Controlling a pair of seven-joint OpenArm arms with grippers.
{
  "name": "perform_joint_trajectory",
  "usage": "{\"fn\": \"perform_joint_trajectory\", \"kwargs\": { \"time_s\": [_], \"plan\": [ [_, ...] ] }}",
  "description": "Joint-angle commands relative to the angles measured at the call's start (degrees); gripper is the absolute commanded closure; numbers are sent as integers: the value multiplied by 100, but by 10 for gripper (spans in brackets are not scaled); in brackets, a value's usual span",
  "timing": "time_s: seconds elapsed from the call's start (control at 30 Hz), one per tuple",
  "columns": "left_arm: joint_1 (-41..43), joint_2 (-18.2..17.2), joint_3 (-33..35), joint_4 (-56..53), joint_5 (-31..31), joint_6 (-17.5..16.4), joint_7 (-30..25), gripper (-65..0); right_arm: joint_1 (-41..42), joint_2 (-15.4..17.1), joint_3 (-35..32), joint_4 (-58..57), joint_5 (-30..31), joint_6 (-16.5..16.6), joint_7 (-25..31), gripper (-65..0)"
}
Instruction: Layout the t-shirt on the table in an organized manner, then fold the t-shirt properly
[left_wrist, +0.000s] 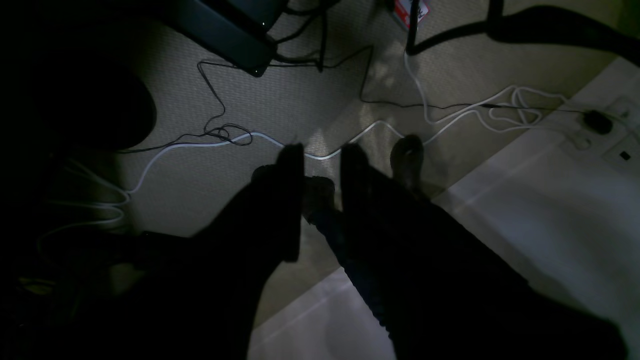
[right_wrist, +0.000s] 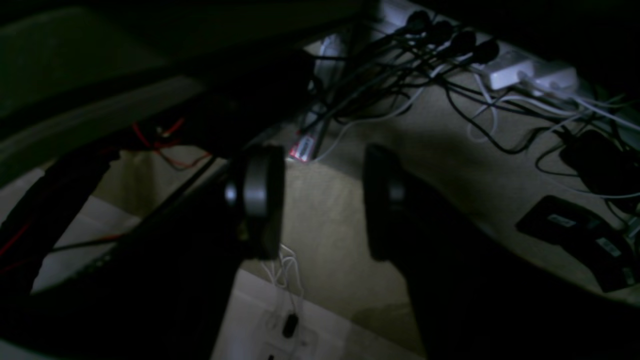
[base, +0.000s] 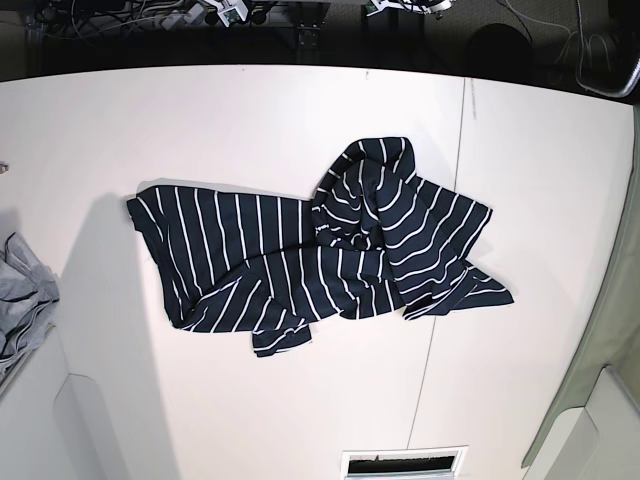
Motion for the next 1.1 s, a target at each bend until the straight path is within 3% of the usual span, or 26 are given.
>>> {"fn": "perform_joint_trajectory", "kwargs": {
  "time_s": [0.0,0.93,1.07],
  "plan": [
    [35,0,-2,26,4,-37,-2,-164,-48,13,-9,52,-11,79,35,-261],
    [354,-28,-2,671,-175,-48,181,-164,-162,15,-9,181,-11,79,37,-261],
    [450,-144,-98,953,-221,-256,177,-164,-184,17,-9,225,-11,81,37,-261]
  ]
}}
